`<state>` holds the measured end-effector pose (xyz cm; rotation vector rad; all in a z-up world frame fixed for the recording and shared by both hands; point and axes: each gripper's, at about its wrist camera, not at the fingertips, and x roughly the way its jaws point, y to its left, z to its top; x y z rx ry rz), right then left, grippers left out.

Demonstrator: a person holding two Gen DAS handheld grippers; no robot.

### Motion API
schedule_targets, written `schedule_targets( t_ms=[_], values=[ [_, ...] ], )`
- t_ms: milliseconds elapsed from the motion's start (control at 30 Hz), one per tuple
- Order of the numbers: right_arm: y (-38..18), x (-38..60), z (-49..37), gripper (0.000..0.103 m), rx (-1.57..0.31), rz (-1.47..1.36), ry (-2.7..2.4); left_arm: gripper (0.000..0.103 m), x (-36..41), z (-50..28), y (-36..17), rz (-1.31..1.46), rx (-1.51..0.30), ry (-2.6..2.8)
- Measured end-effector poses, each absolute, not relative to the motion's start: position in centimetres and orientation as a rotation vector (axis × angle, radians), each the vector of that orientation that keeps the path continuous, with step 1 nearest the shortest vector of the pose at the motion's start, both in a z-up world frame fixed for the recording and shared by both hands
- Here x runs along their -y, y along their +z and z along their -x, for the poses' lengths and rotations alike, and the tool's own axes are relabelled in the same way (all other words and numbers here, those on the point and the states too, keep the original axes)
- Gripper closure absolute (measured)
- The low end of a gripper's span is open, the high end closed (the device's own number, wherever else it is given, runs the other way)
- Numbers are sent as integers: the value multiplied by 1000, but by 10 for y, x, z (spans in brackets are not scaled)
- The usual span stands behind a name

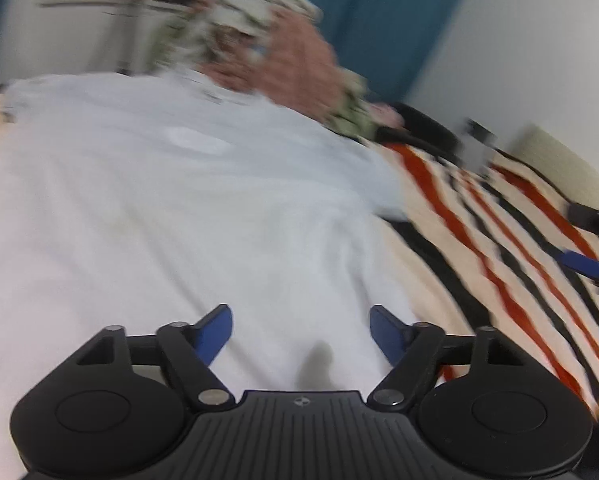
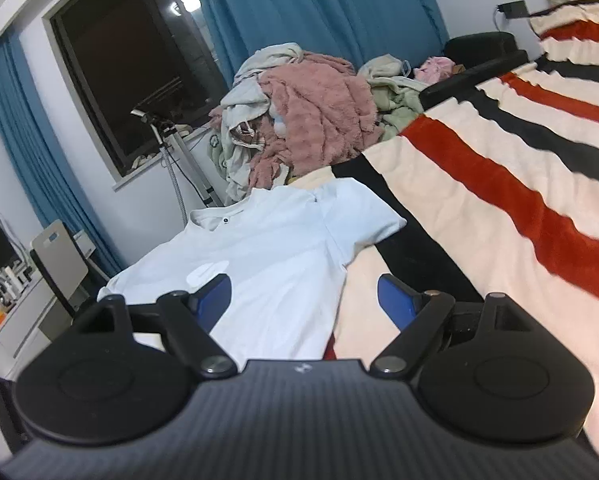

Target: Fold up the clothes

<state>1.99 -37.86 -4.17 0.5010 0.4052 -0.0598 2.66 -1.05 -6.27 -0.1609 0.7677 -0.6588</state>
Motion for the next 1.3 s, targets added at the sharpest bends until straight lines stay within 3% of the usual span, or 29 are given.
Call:
schedule_targets(
  t_ms=[167, 367, 433, 600, 767, 1000, 1067, 1133, 1300],
  values=[
    [-45, 391, -15, 21, -389, -569, -55, 42, 48, 5, -79, 130, -900, -836],
    [-53, 412, -9, 21, -359, -657, -153, 75, 85, 38, -97, -52, -896, -854],
    [-56, 422, -5, 20, -351, -702, -188, 93, 93, 47, -97, -79, -881, -877],
    [-65, 441, 5, 19, -316, -799, -212, 98, 120, 49, -92, -50, -903, -891],
    [-67, 445, 7, 19, -299, -805, -210, 99, 167, 48, -88, -34, -939, -896],
    [-69, 441, -2, 19, -329, -763, -172, 97, 193, 31, -124, -64, -1007, -855],
    [-71, 440, -6, 19, -349, -762, -145, 88, 189, 31, -121, -63, -998, -878],
    [-72, 438, -8, 19, -360, -766, -128, 65, 183, 33, -114, -68, -998, -907],
    [-74, 437, -11, 19, -378, -782, -115, 43, 151, 34, -91, -94, -952, -899]
  ],
)
